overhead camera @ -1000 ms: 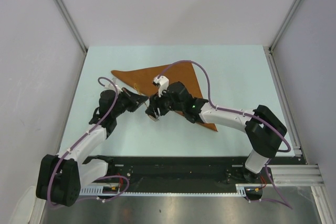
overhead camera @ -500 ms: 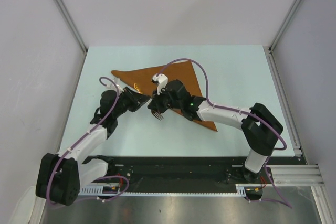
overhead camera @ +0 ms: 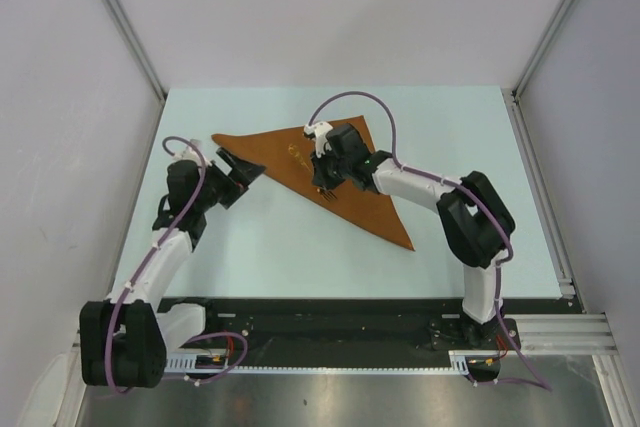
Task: Fold the napkin, place the utensils inside, and roll it up
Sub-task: Pass the utensil from the left arm to the right, then place the utensil onto the napkin
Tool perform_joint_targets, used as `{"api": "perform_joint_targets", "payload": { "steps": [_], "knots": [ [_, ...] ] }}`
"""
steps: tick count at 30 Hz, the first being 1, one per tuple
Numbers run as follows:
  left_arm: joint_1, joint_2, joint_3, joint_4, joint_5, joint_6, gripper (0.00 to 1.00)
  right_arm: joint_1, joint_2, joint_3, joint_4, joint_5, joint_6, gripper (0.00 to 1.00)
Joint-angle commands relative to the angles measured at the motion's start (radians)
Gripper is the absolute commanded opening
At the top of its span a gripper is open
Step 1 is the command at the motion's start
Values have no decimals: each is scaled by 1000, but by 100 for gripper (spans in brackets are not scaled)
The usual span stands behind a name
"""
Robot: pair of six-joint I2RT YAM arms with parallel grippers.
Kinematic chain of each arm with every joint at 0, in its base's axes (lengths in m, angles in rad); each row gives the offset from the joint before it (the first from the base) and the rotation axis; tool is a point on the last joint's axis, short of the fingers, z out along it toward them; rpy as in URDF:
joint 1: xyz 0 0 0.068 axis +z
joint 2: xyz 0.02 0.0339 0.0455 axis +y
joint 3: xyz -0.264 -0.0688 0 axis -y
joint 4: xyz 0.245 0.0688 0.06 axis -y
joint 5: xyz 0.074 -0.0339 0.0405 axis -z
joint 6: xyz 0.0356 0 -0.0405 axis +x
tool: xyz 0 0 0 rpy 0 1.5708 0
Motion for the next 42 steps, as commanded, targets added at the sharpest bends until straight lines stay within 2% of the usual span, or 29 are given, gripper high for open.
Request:
{"api": "perform_joint_targets", "payload": {
  "steps": [1, 5, 7, 23, 35, 38, 42],
  "knots": [
    [20, 9, 154, -56, -19, 219, 100, -13, 109, 132, -155, -46, -127, 0],
    [22, 69, 266, -224, -53, 378, 100, -16, 185, 211, -204, -58, -199, 0],
    [22, 74, 280, -232, -50, 404, 100, -19, 224, 254, -233, -70, -218, 0],
    [33, 94, 274, -228, 3, 401, 100, -58, 424, 551, -447, -141, -341, 0],
    [39, 104, 270, -219, 26, 392, 100, -78, 513, 672, -539, -143, -378, 0],
    [39, 109, 268, -216, 30, 390, 100, -79, 533, 702, -563, -143, -387, 2],
    [40, 111, 268, -214, 36, 387, 100, -79, 544, 712, -579, -132, -393, 11]
  ]
}}
